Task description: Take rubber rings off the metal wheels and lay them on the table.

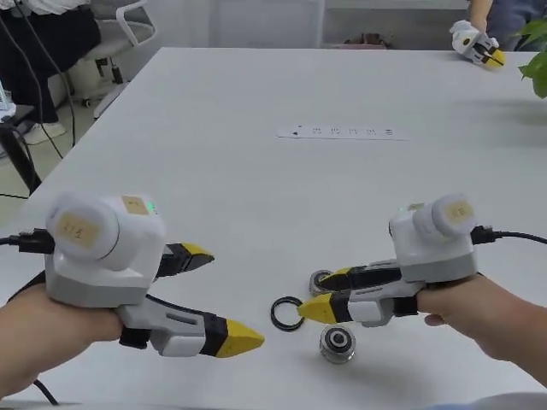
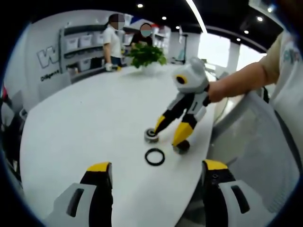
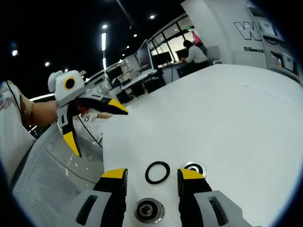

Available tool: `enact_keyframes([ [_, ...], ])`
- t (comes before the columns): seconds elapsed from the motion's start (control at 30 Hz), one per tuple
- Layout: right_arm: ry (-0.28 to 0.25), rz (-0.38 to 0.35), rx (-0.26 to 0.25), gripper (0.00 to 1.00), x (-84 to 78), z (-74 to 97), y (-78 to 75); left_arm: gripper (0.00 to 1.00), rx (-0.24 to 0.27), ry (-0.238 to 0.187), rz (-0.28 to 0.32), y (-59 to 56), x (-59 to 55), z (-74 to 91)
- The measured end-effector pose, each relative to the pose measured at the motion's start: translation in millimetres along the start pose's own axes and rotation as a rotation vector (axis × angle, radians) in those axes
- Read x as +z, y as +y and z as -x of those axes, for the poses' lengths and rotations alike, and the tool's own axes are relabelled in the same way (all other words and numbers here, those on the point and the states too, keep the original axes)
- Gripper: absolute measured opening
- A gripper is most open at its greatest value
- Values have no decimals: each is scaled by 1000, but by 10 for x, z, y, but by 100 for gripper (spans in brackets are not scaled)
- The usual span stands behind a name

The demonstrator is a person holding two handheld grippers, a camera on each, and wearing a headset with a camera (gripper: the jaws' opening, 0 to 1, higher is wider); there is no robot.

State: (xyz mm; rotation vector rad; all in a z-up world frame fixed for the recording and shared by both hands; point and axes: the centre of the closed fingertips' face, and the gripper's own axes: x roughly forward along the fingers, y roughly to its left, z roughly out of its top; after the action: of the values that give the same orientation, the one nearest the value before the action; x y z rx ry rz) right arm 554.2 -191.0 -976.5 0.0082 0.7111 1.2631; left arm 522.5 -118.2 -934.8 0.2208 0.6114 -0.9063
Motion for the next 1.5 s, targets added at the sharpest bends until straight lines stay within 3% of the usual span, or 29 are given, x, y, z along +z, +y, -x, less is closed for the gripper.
enact_keyframes([
  [0.13,-36,18,-24,47,81,126,-7,79,2,-7,-2,-14,26,17],
  [0.4,-56,66,-70,55,92,381,-4,79,6,-17,-9,-46,60,61],
  [0.77,-32,154,-128,63,-16,612,63,81,25,-35,-38,-69,150,153],
  [1.0,-44,183,-172,65,-35,753,73,82,36,-48,-27,-82,154,195],
  [1.5,-80,94,-237,72,-233,981,-22,84,51,-42,-3,-70,60,216],
])
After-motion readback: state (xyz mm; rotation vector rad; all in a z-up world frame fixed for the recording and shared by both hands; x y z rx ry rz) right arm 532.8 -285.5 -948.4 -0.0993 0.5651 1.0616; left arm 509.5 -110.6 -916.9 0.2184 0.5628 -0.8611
